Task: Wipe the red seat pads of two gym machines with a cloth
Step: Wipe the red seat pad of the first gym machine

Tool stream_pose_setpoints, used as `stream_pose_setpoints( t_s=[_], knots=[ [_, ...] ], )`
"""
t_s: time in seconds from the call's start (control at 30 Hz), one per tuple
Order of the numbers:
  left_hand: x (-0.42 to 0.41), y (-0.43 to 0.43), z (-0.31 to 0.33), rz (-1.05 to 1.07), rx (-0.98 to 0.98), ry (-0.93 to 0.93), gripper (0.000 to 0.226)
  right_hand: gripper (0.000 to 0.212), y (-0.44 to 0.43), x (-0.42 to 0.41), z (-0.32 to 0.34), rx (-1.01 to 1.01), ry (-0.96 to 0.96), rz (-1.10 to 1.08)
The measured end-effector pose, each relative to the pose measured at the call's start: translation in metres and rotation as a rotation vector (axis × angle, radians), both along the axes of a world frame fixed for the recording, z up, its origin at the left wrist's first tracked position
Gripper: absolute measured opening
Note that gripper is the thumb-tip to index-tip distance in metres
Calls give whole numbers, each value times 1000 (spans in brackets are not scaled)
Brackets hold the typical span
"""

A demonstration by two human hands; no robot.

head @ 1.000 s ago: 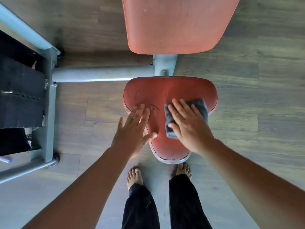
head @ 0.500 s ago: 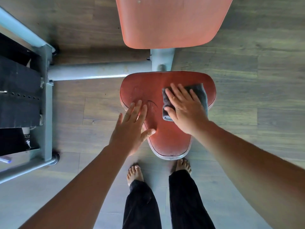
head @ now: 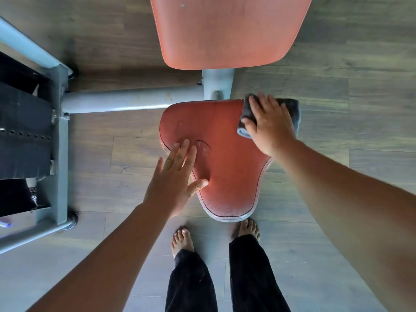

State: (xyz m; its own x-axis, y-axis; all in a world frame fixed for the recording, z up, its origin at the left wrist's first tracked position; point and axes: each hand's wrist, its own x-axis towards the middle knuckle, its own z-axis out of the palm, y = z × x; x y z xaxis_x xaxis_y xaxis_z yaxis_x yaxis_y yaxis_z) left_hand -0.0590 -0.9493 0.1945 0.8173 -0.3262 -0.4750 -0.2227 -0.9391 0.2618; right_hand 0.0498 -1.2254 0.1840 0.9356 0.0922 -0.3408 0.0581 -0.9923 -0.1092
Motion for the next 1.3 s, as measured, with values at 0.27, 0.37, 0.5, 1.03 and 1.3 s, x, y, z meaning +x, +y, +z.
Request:
stream_pose_setpoints(
  t_s=[0.27,0.37,0.5,1.03,1.3],
  knots=[
    [0,0,0,4,-9,19,93,68,19,-89,17,106,-18,180],
    [0,0,-1,-2,10,11,94,68,6,-44,8,36,-41,212],
    [0,0,2,16,-16,9,93,68,31,16,-2,-40,41,-24],
    [13,22,1,245,24,19,95,69,91,29,-6,26,42,158],
    [11,26,-4,262,-18,4,95,69,76,-39,12,96,24,564]
  ],
)
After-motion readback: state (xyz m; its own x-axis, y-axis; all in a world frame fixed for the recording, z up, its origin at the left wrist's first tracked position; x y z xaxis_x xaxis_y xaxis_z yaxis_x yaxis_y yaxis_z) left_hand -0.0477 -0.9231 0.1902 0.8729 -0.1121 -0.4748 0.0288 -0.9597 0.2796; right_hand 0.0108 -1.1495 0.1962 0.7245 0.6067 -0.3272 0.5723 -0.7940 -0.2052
